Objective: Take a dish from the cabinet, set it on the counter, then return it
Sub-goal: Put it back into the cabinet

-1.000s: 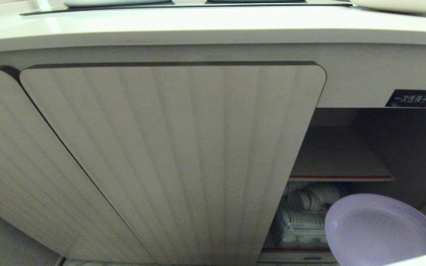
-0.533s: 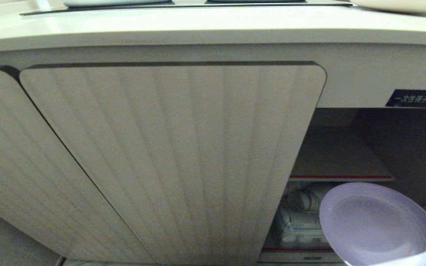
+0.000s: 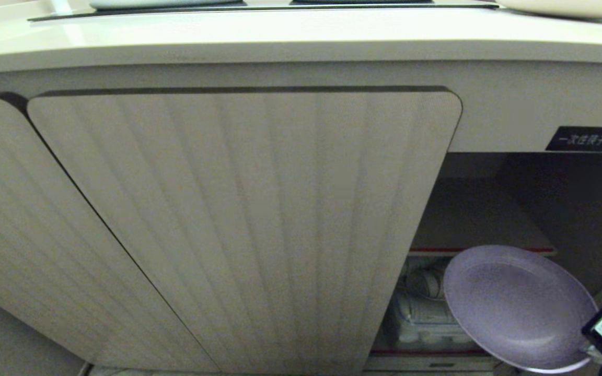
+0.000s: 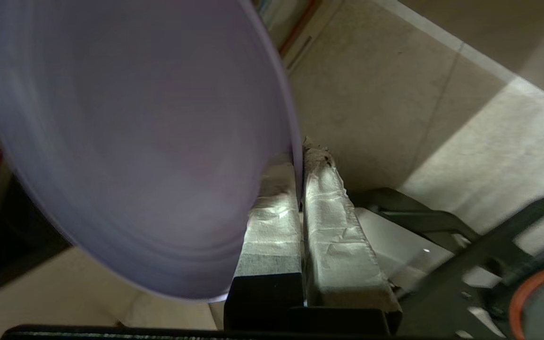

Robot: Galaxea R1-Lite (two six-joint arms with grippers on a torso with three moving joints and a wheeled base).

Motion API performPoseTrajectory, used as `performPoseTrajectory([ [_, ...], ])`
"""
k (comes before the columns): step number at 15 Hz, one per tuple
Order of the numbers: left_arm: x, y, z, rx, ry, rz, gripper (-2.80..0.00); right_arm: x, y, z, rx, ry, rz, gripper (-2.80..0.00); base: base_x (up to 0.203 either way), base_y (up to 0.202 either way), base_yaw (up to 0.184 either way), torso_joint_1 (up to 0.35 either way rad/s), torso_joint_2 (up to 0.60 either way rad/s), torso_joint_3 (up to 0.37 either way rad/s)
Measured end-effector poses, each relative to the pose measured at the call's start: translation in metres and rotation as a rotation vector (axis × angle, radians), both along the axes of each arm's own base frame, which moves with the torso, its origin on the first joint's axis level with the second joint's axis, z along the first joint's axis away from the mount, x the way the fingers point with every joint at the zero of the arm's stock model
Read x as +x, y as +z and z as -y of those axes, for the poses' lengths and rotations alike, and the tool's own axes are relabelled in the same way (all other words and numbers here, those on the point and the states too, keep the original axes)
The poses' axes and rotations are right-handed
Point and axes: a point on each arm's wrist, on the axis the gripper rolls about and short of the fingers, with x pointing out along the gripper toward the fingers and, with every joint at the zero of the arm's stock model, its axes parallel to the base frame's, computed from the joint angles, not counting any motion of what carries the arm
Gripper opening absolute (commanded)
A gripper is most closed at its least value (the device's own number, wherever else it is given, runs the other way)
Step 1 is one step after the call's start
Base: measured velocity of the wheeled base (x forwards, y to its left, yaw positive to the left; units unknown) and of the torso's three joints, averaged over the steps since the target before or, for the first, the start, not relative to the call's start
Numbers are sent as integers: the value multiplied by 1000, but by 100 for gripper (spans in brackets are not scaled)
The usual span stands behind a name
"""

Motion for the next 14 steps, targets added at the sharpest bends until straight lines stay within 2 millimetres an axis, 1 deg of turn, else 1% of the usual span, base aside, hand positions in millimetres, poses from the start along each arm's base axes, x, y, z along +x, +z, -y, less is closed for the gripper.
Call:
performPoseTrajectory([
  [6, 0, 0, 0, 0, 0, 0, -280, 24, -14, -3, 13, -52, 1, -280, 0, 0, 0, 0, 0, 0],
  [11, 0, 0, 0, 1, 0, 0, -280, 53, -24, 4, 9, -130, 1, -280, 0, 0, 0, 0, 0, 0],
  [14, 0, 0, 0, 0, 0, 0, -280, 68, -23, 4, 10, -148, 6, -280, 0, 0, 0, 0, 0, 0],
])
